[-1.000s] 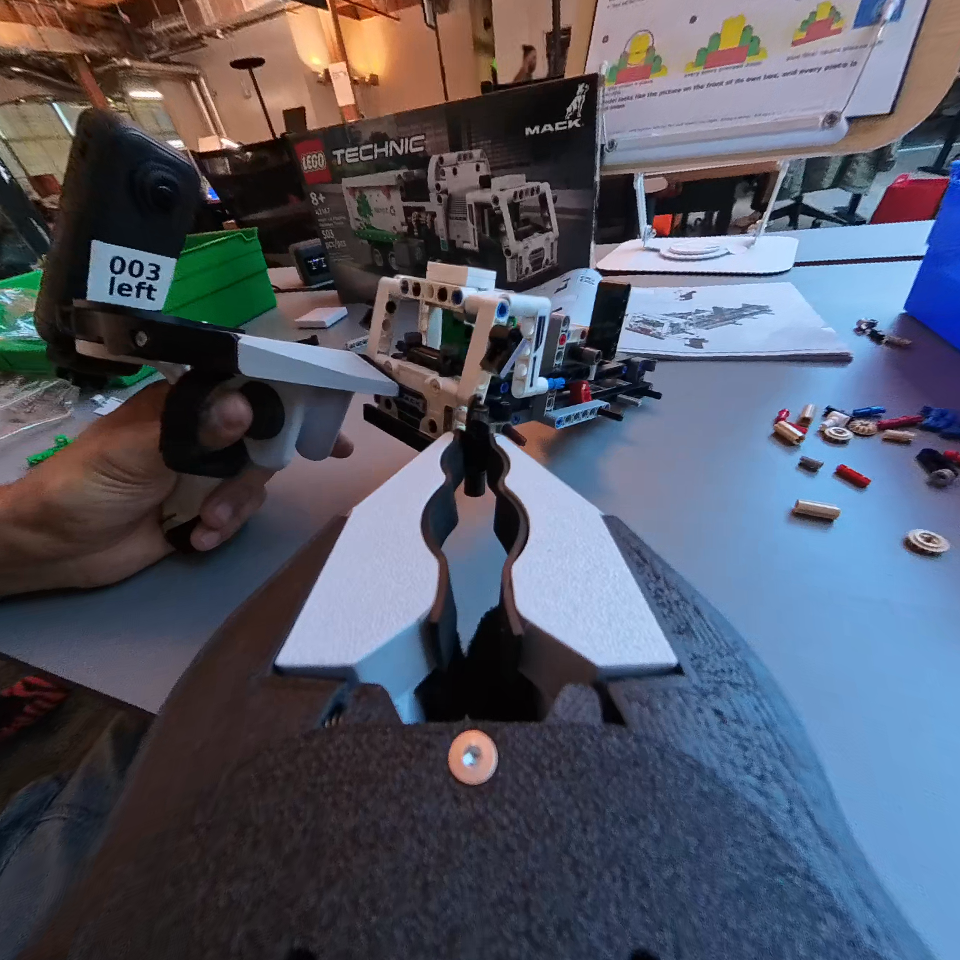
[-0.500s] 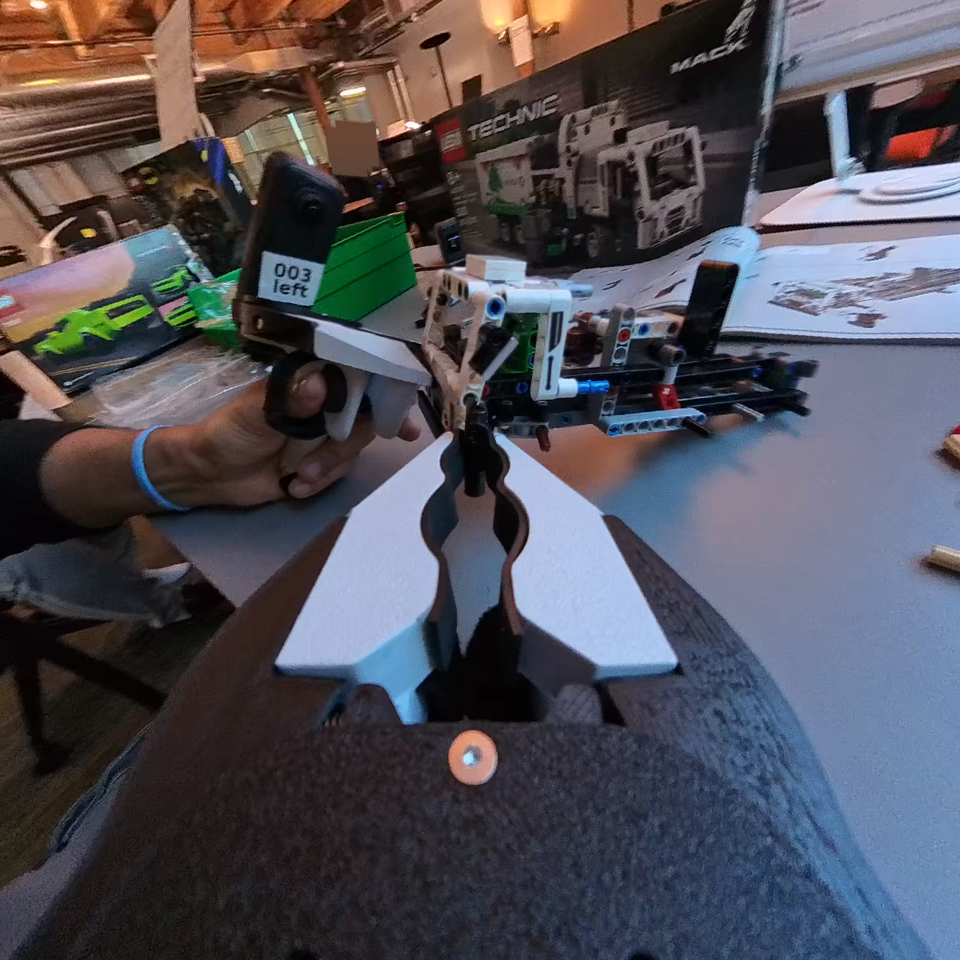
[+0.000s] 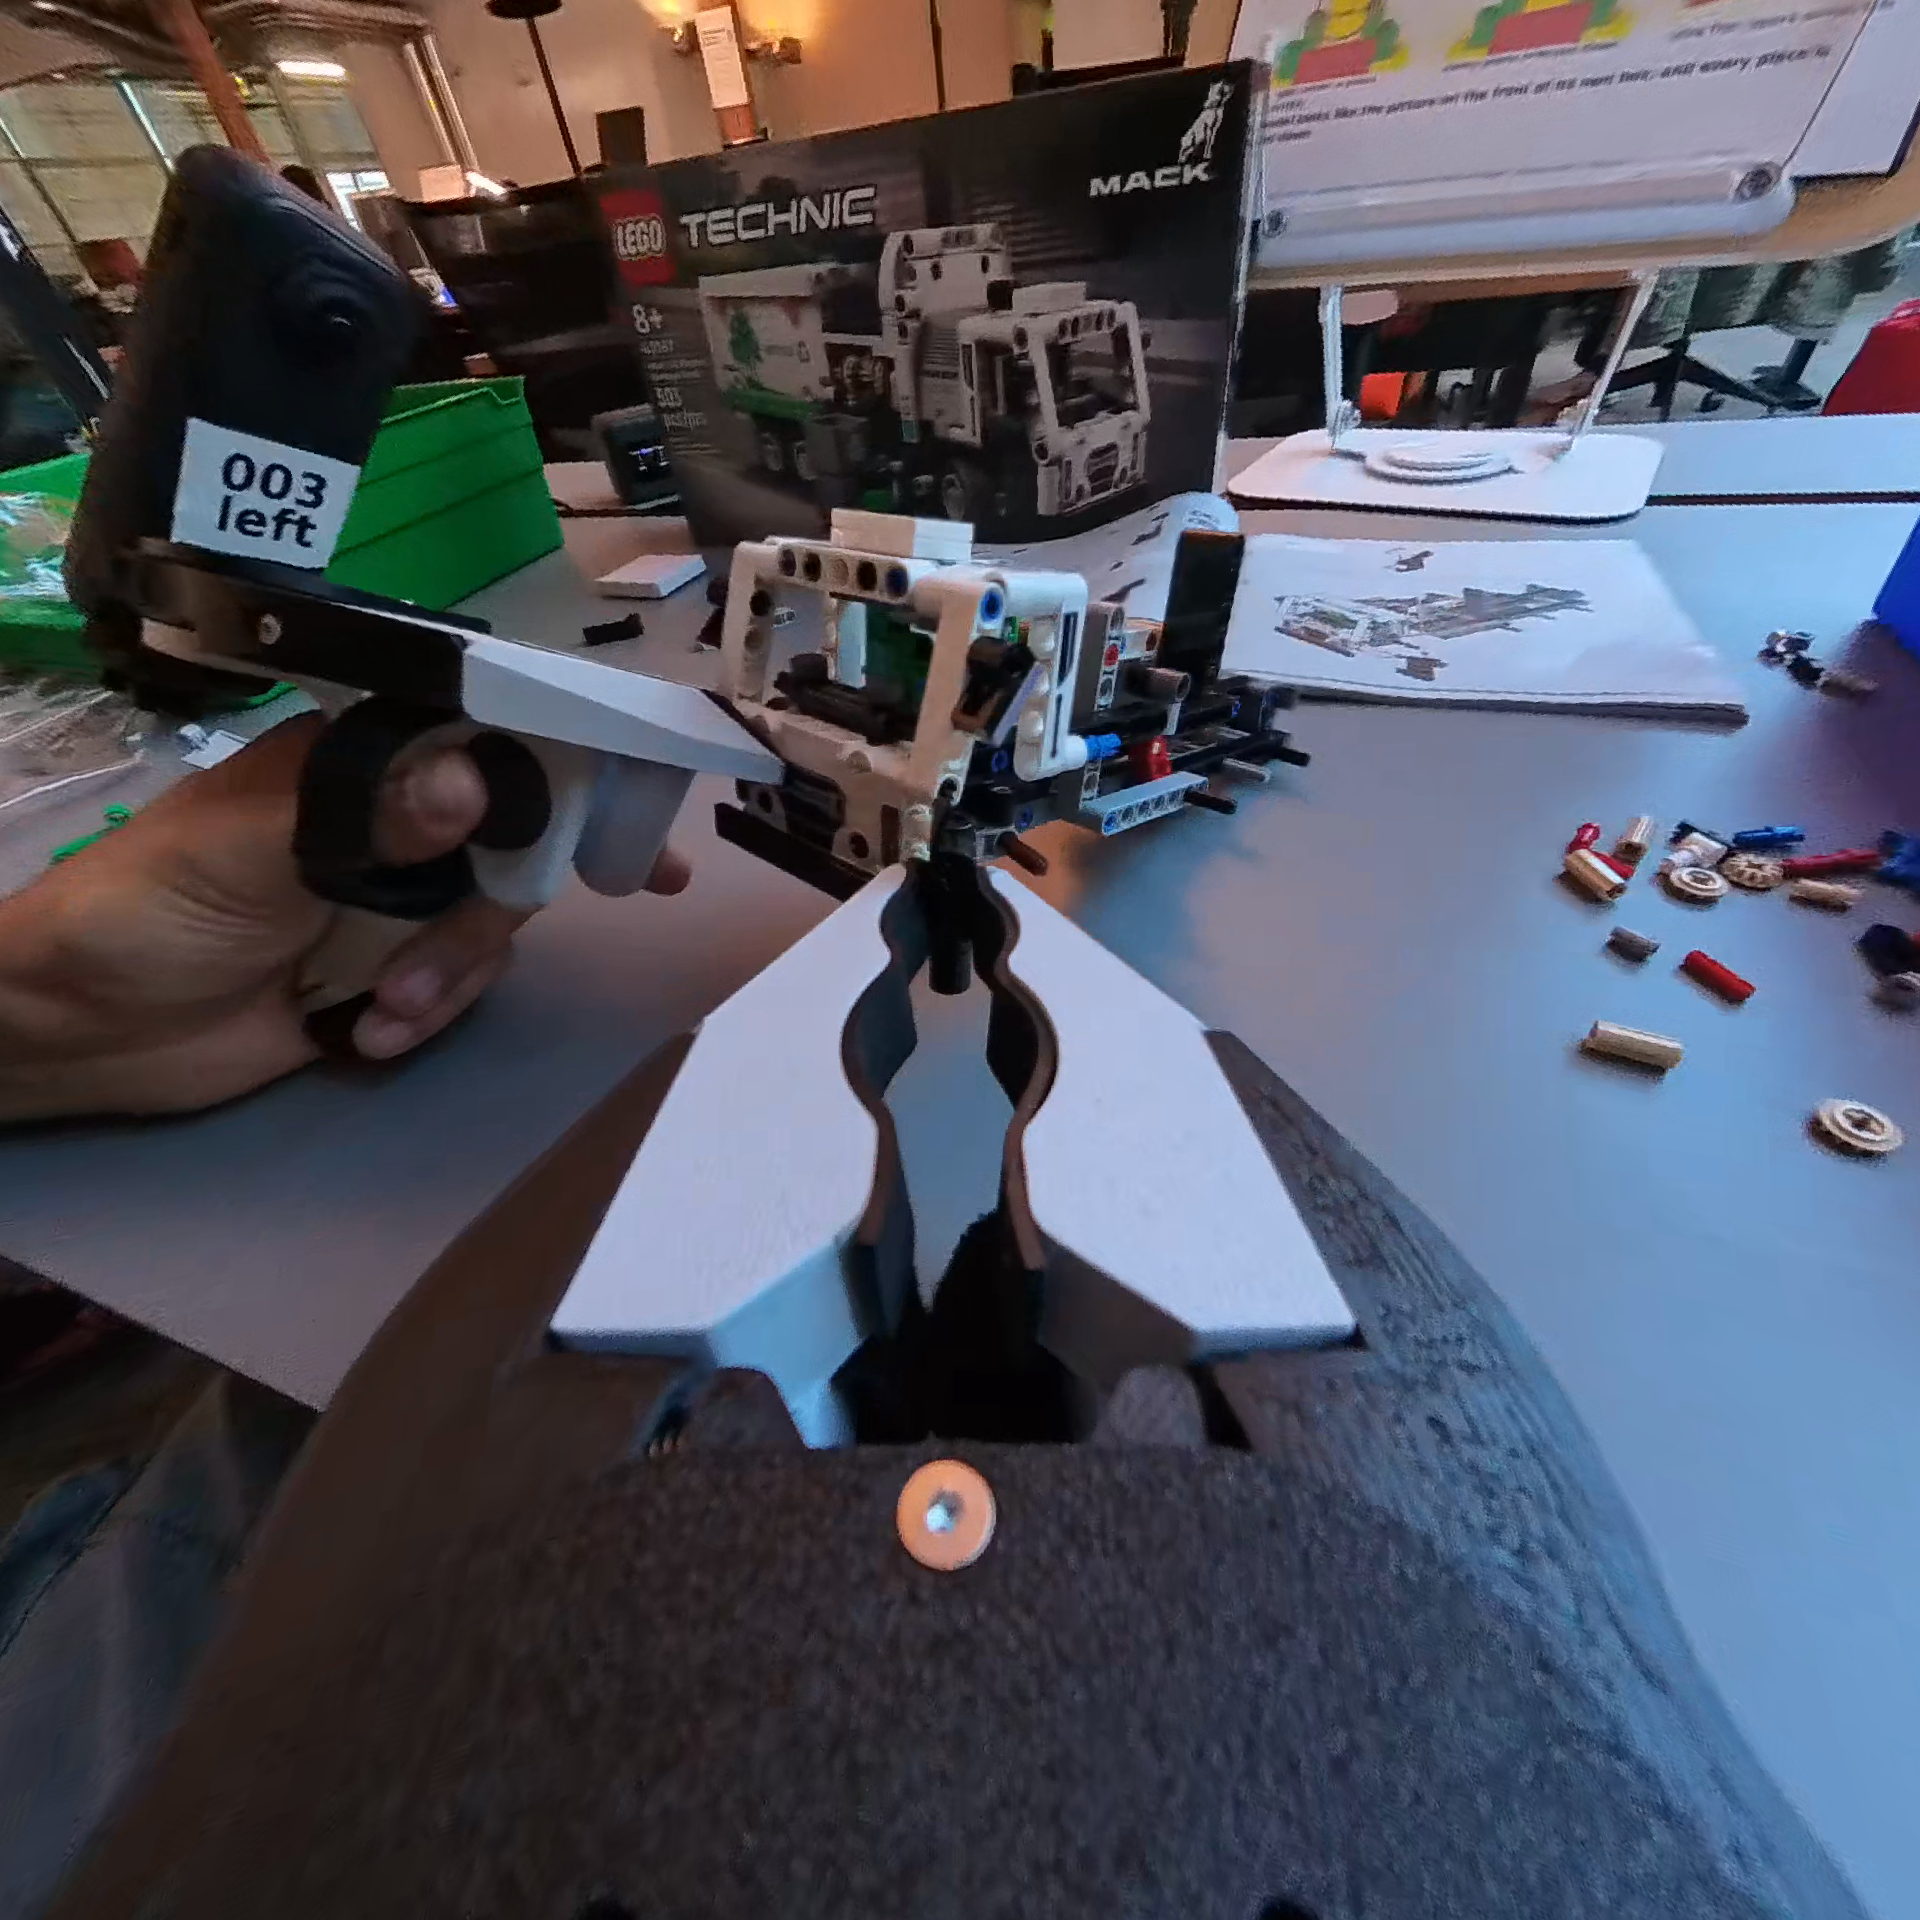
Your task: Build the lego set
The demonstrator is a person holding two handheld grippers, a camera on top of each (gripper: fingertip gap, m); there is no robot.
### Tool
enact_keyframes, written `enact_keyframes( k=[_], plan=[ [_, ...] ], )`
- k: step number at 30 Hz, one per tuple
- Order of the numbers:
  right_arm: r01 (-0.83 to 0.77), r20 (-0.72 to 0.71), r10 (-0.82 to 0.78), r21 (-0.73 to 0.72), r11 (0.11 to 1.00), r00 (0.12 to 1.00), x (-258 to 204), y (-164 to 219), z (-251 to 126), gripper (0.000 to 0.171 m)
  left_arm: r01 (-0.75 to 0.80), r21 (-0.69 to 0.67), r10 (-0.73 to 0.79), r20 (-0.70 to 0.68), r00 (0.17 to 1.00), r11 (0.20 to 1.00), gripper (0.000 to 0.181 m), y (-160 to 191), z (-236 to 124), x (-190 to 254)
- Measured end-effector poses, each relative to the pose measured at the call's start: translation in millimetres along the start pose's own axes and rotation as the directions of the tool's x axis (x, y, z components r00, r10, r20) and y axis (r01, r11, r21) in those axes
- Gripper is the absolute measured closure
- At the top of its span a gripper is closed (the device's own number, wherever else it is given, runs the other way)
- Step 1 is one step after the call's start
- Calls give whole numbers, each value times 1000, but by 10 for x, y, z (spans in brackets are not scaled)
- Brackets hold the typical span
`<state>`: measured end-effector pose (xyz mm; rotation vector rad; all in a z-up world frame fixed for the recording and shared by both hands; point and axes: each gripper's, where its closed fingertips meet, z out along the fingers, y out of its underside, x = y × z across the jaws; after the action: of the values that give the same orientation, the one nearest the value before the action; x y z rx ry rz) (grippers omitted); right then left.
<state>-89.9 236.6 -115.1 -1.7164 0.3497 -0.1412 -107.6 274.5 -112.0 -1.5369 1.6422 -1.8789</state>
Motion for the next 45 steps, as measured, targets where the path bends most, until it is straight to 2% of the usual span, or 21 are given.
enact_keyframes(
  k=[9,20,27,30,32,35,36,40,45],
  plan=[
    [-6,25,7,-32,999,1000,13,29,19,165,6,-5,-6,6,1000,1000,164,7,3,-12],
    [-101,190,108,-45,994,976,-38,33,6,165,-5,-3,5,3,1000,1000,164,9,2,7],
    [-41,323,67,-87,995,944,-112,70,-38,165,27,-15,-27,-41,999,1000,164,18,-3,24],
    [-70,360,101,-98,993,928,-114,56,-41,165,32,-15,-33,-49,998,999,164,16,-3,29],
    [-109,398,148,-119,987,905,-122,44,-50,165,35,-15,-36,-65,997,999,164,15,-6,45],
    [-258,494,320,-193,947,808,-118,-30,-95,165,35,-25,-37,-103,994,999,164,20,-8,91],
    [-268,511,332,-197,943,793,-116,-46,-109,165,38,-33,-41,-113,993,999,164,26,-10,94],
    [-263,561,379,-279,924,736,-169,-4,-132,165,46,-66,-56,-150,987,997,164,52,-37,108],
    [-225,593,389,-332,916,705,-184,34,-140,165,44,-88,-58,-163,985,995,164,75,-42,107]
  ],
)
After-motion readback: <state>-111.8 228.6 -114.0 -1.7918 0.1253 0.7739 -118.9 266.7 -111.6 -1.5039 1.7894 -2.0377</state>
